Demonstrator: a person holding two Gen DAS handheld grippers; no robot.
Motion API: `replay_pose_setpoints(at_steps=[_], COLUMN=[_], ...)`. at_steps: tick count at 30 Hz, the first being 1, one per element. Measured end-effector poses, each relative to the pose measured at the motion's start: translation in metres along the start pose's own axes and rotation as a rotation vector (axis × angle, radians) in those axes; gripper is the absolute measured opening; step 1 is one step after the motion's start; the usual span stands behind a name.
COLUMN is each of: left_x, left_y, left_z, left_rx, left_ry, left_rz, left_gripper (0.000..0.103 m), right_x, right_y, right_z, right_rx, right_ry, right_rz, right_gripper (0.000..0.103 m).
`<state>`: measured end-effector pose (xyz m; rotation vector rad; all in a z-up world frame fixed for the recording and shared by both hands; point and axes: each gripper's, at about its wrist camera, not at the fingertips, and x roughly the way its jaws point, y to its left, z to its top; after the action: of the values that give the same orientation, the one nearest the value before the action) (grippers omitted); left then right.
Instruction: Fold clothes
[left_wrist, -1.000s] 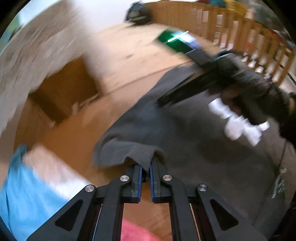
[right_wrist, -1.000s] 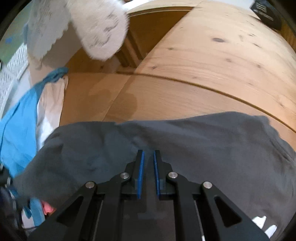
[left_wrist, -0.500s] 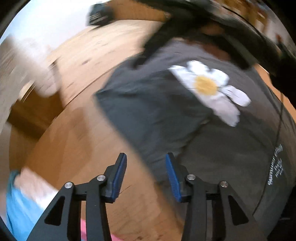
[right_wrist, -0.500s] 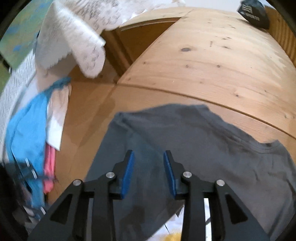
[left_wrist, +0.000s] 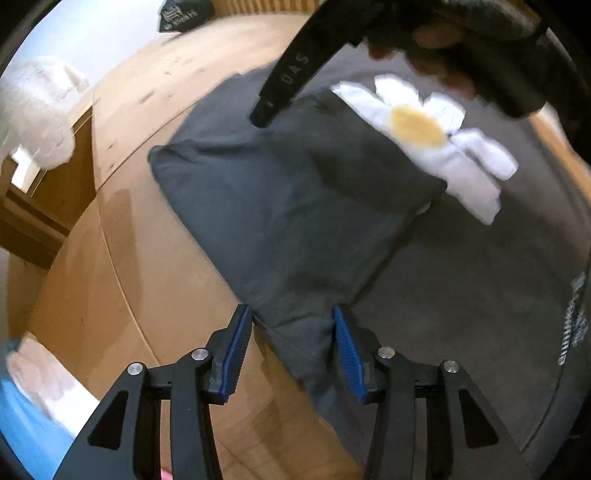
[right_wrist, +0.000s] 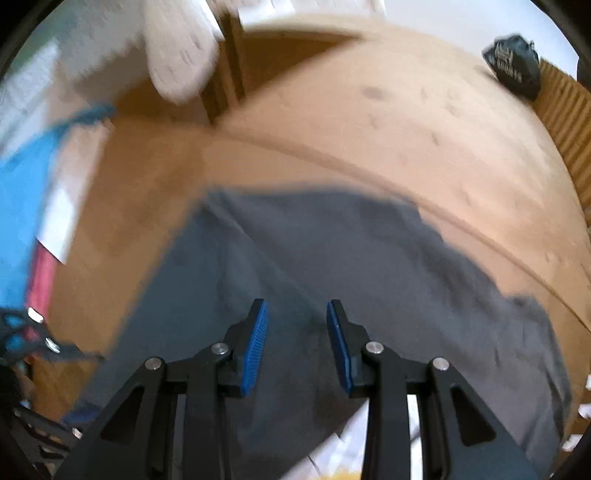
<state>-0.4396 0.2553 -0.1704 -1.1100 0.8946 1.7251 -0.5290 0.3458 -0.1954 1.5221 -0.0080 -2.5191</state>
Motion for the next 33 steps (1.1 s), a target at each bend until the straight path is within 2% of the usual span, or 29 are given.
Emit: replay_pose_setpoints(at_steps=[1, 5, 8, 10, 15, 19, 21, 25, 29, 33], left_x=[0.000, -0.005, -0.015, -0.037, -0.117, -0.167, -0.177, -0.182, -0.164, -0.154], left_y=[0.003, 0.011, 0.012, 0.013, -0.012, -0.064, -0.092, -0.145, -0.165, -0.164], left_z=[-0.003, -0.014, -0.023, -0.044, -0.130, -0.224, -0.267, -0.339, -0.359, -0.350], left_rx=[-0.015, -0.066, -0.087, -0.139, -0.281, -0.420, -0.468, -0.569, -0.603, -0.594], left_ry=[-0.002, -0.011, -0.017, -0.040, -0.082, -0.078, -0.056, -0.018, -0.008, -0.045], left_rz=[-0.008, -0.025, -0.010, -0.003, 0.036, 0.030, 0.016, -0.072, -0.101, -0.126], left_gripper=[0.045, 0.048, 0.047, 0.046, 0.047, 0.047, 0.047, 0.047, 0.047, 0.049], right_x=[0.000, 0.030, 0.043, 0.029, -0.030, -0.071, -0.086, -0.117, -0.133, -0.131], right_y=[0.003, 0.025, 0.032, 0.027, 0.026, 0.031, 0.041, 0.063, 0.075, 0.080], right_z=[0.003, 0.020, 0.023, 0.018, -0.006, -0.028, -0.040, -0.065, -0.086, -0.098], right_rx=[0.007, -0.003, -0.029, 0.003, 0.028, 0.042, 0.032, 0.006, 0.034, 0.071], right_ry=[-0.014, 0.017, 0.011, 0.014, -0.019, -0.027, -0.021, -0.008, -0.006, 0.043], right_rz=[0.060, 0.119, 0.032, 0.024, 0.055, 0.086, 0.085, 0.051, 0.037, -0.002], right_gripper=[0.033, 0.033, 0.032, 0.032, 0.032, 0.032, 0.033, 0.038, 0.040, 0.040])
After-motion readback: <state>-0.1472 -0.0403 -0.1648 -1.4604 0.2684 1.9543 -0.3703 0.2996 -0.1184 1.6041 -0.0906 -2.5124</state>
